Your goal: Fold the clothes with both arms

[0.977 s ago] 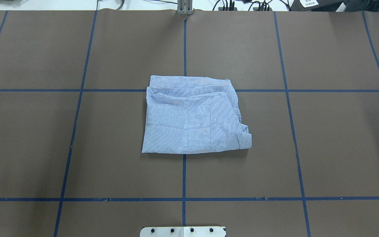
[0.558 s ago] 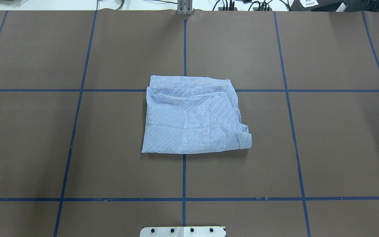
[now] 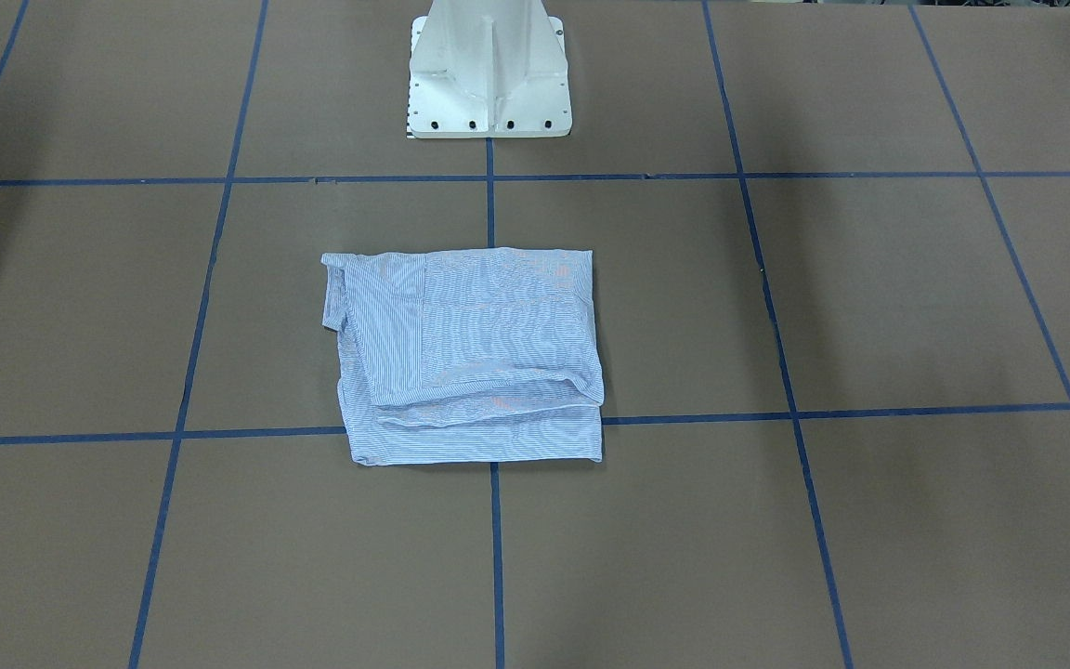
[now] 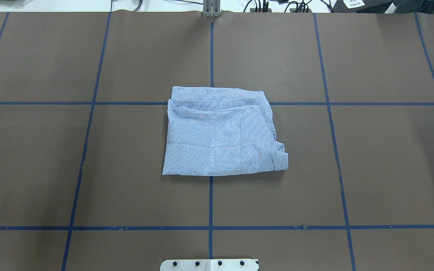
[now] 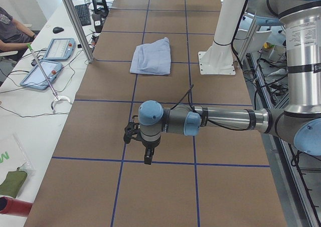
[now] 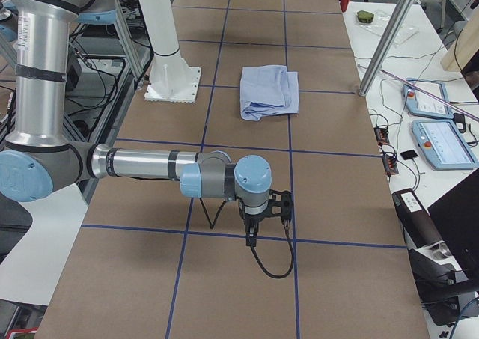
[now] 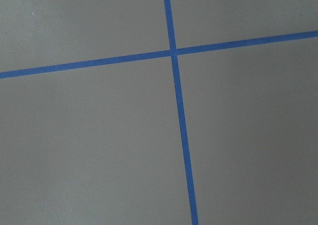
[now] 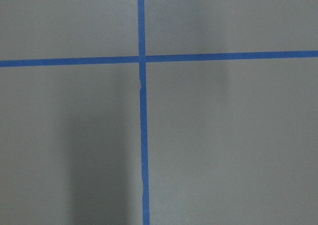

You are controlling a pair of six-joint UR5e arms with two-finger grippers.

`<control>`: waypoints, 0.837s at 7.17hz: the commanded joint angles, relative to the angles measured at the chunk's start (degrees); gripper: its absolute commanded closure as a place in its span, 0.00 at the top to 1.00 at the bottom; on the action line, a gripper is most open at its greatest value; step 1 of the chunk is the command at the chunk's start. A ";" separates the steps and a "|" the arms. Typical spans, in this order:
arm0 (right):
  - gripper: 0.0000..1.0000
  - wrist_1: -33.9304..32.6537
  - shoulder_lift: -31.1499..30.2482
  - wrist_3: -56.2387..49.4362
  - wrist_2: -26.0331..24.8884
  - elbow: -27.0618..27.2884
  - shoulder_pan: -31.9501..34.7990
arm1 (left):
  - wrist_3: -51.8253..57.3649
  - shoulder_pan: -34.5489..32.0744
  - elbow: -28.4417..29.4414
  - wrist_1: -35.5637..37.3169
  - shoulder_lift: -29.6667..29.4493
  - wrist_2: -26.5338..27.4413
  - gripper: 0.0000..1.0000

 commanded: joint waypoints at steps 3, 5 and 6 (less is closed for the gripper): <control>1.00 -0.24 0.04 -0.08 0.71 0.08 -0.33 | 0.00 0.00 -0.10 0.00 0.00 0.00 1.00; 1.00 -0.24 0.04 0.35 0.80 0.08 -0.33 | 0.00 0.00 -0.10 0.00 0.00 0.00 1.00; 1.00 -0.24 0.04 0.53 0.89 0.16 -0.33 | 0.17 0.00 -0.19 0.00 0.00 0.00 1.00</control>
